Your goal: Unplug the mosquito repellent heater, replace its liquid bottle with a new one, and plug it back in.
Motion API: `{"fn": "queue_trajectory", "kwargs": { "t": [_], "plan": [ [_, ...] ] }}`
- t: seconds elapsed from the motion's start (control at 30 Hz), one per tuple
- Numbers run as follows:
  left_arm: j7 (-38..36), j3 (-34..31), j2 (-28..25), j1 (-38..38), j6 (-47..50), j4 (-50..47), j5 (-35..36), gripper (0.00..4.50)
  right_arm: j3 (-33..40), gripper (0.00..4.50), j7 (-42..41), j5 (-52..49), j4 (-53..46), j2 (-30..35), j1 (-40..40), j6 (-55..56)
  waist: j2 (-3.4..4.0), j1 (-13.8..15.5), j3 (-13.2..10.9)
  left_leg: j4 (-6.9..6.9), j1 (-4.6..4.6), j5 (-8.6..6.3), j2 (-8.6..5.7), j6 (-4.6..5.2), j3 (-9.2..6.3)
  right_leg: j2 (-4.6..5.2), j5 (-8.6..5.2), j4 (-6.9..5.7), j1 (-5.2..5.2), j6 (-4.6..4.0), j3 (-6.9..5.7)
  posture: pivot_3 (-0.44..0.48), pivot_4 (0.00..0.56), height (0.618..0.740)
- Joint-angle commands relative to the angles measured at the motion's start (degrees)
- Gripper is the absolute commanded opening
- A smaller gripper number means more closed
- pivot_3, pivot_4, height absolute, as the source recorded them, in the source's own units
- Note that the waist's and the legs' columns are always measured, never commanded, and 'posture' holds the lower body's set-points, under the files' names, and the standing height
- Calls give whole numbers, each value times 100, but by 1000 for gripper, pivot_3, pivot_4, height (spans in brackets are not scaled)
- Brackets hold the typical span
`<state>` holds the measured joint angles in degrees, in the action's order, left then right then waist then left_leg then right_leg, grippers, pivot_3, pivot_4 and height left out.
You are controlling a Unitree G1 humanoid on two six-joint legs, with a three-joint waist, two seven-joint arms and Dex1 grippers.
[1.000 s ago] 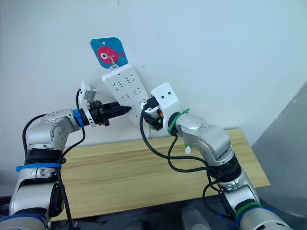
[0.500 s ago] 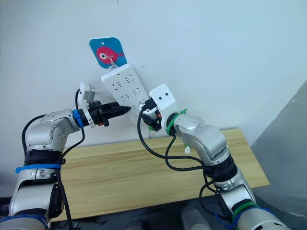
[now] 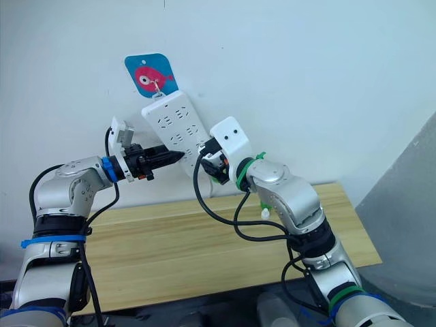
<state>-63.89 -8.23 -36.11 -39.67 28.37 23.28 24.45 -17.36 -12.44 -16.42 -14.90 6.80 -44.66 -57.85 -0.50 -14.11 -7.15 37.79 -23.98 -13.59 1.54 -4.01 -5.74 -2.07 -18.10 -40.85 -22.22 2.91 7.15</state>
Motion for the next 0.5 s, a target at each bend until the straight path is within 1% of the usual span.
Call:
{"fn": "queue_trajectory", "kwargs": {
  "t": [0.03, 0.5],
  "plan": [
    [-42, -103, -15, -75, -9, -276, 172, 1288, 16, 3038, -71, 122, -159, -74, -268, 236, 0, -1, 0, 0, 0, 0, 0, 0, -1, 0, 0, 0, 0, -1, -1, -223, 80, 740],
    [-44, -71, 2, -91, 44, -335, 196, 1288, -26, 3035, -292, 441, 189, -170, -442, 407, 1, -11, -1, 0, 1, 2, 0, -3, -8, 0, -2, -4, 0, -3, -7, -226, 84, 740]
  ]
}}
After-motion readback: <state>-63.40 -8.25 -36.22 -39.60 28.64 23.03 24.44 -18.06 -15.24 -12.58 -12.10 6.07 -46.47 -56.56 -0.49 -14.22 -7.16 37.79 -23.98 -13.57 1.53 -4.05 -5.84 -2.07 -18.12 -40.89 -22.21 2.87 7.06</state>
